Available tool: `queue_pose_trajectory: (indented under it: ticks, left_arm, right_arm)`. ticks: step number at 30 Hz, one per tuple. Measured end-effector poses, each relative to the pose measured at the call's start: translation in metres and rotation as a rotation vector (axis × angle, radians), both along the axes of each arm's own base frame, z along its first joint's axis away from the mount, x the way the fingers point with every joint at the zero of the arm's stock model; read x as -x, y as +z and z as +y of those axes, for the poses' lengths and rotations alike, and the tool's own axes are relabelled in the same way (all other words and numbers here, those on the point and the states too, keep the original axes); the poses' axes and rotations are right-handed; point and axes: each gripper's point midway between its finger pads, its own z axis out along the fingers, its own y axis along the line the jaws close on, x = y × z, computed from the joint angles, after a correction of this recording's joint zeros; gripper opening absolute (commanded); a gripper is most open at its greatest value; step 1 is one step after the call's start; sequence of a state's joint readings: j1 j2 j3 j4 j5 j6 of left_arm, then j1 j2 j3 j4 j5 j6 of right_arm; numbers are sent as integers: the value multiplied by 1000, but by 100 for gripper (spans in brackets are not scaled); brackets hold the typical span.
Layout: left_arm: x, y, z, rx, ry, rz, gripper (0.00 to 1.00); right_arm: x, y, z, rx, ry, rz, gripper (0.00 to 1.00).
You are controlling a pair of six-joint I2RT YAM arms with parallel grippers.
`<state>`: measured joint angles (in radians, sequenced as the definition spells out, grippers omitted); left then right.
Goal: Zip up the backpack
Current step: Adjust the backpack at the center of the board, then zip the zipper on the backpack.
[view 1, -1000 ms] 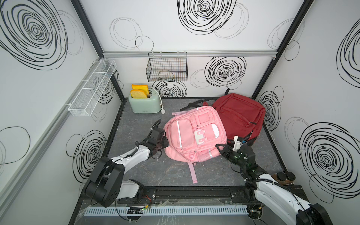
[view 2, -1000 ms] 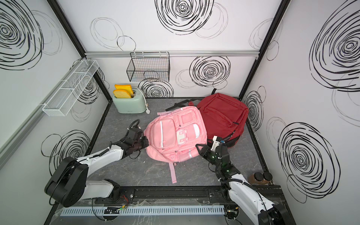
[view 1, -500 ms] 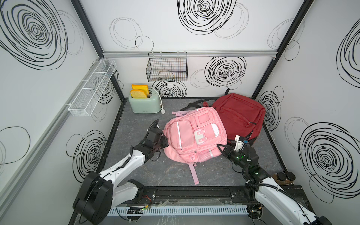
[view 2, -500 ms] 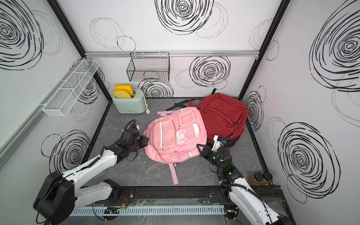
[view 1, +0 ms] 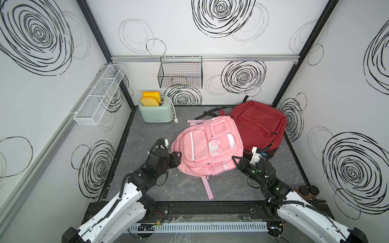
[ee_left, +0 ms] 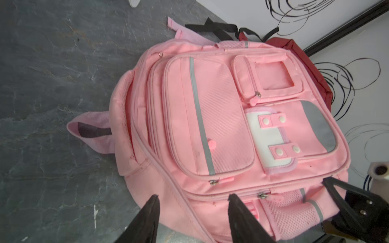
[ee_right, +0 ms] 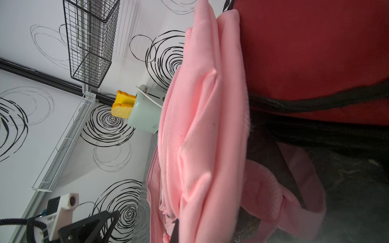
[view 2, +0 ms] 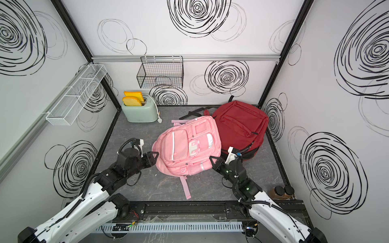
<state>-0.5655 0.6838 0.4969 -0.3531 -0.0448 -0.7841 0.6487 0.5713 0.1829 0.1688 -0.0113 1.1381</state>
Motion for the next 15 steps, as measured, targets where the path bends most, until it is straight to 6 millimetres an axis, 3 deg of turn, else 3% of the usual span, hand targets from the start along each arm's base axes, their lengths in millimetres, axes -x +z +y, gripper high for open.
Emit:
queue_pose_trajectory:
  ticks: [8, 15]
  left_arm:
    - [44, -43, -27, -45, -128, 44, 55]
    - [69, -74, -66, -225, -260, 42, 53]
  right_arm:
    - [-4, 4, 1, 15, -16, 4, 0]
    - [-11, 14, 3, 36, -25, 7, 0]
